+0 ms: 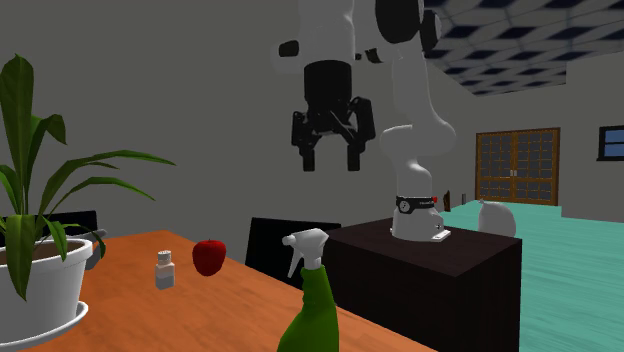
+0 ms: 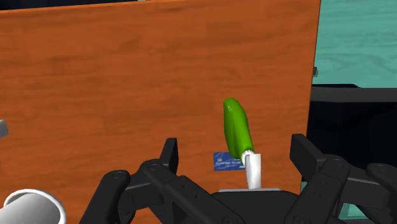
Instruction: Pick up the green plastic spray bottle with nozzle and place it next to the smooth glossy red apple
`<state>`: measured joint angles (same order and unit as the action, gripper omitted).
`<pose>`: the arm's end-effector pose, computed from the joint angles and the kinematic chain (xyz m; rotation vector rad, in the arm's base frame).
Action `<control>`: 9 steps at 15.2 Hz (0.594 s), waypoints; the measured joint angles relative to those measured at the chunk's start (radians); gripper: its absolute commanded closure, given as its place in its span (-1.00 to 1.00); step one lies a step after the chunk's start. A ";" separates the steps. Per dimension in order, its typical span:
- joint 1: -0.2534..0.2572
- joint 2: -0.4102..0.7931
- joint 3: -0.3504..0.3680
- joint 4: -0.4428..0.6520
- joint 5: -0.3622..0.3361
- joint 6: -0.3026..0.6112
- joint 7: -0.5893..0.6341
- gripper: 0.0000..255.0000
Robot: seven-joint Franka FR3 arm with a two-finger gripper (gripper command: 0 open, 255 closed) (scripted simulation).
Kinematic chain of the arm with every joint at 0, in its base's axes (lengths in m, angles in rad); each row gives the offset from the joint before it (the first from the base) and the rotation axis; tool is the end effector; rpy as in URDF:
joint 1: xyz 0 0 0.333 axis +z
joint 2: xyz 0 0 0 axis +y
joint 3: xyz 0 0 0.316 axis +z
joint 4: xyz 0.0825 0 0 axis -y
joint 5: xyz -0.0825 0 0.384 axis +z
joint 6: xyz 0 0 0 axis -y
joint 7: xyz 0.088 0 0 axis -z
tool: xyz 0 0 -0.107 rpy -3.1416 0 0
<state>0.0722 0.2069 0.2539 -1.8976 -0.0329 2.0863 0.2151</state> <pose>0.5746 0.1858 0.3962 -3.1164 -0.1911 0.0266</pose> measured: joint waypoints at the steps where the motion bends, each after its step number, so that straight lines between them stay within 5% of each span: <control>1: 0.007 0.044 -0.001 0.042 -0.014 0.000 0.011 -1.00; 9: 0.080 0.342 -0.016 0.348 -0.092 -0.029 0.078 -1.00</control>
<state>0.1527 0.5493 0.2383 -1.5494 -0.1252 2.0577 0.2930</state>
